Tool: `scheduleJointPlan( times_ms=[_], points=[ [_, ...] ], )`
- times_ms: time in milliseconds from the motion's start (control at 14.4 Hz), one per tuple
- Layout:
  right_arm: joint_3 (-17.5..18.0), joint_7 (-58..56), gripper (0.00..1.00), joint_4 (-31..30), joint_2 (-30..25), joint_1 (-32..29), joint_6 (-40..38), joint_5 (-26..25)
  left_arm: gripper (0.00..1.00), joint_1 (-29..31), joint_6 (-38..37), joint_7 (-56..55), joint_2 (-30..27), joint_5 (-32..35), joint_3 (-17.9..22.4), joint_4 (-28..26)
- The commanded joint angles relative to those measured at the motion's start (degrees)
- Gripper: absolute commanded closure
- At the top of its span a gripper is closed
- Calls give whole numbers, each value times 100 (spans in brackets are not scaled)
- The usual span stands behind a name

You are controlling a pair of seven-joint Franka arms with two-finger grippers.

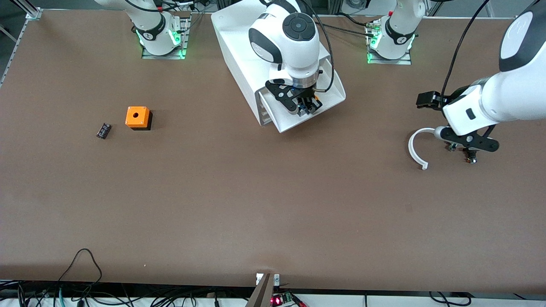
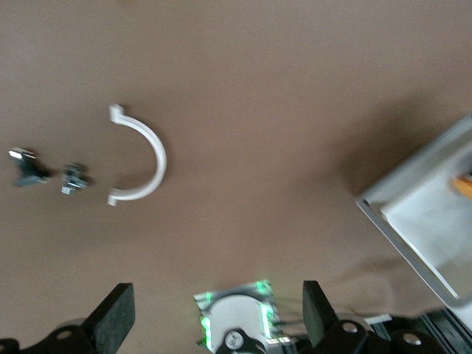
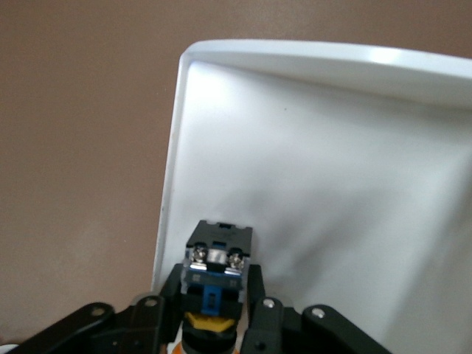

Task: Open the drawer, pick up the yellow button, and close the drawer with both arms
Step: 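Lift the button out with the right gripper while the left gripper returns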

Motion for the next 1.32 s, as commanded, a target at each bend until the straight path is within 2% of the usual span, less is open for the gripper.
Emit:
scheduleJointPlan(
  times_ms=[0, 139, 277, 485, 624, 762, 901, 1109, 1248],
  points=[
    [1, 20, 100, 187, 70, -68, -98, -36, 0, -49, 177, -80, 296, 265, 24, 413],
    [28, -15, 100, 335, 52, -270, -125, 147, 0, -40, 178, -124, 279, 257, 33, 395],
    [28, -303, 100, 652, 52, -507, -256, 639, 0, -40, 178, -141, 287, 265, 42, 387],
    [36, -620, 100, 898, 26, -955, -493, 1097, 0, -40, 187, -395, 279, 265, 33, 369],
    [10, -1303, 100, 917, -157, -1131, -704, 1168, 0, -40, 204, -737, 261, 239, 7, 334],
    [-34, -2610, 100, 899, -317, -1385, -993, 1107, 0, -40, 265, -1508, 261, 195, -20, 203],
    [-34, -3912, 100, 899, -501, -1824, -1433, 1107, 0, -40, 773, -2360, 226, -58, -160, -226],
    [-43, -5486, 100, 855, -686, -2413, -2214, 1098, 0, -40, 2046, -3365, 226, -104, -485, -956],
    [-191, -6627, 100, 829, -774, -2791, -2742, 1072, 0, -188, 2942, -4092, 226, -51, -626, -1518]
  ],
)
